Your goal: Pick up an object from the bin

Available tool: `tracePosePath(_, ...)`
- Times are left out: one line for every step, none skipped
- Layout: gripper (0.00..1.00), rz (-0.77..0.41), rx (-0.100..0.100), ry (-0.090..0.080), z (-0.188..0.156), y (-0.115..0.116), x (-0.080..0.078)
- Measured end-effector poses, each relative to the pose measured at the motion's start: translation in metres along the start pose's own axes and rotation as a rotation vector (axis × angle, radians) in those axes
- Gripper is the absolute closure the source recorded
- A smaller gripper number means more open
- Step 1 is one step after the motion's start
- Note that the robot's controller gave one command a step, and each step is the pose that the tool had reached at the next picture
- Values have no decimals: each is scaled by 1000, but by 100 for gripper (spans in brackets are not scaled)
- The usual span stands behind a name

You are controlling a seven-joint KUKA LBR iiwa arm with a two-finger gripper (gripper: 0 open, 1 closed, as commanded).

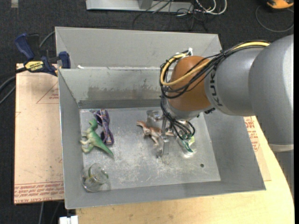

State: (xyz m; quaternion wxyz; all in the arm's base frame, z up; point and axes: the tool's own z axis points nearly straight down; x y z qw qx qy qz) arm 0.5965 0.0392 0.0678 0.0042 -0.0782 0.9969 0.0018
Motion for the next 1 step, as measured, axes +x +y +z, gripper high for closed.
tracePosePath(100,-99,0,-9,-18,10,-11)
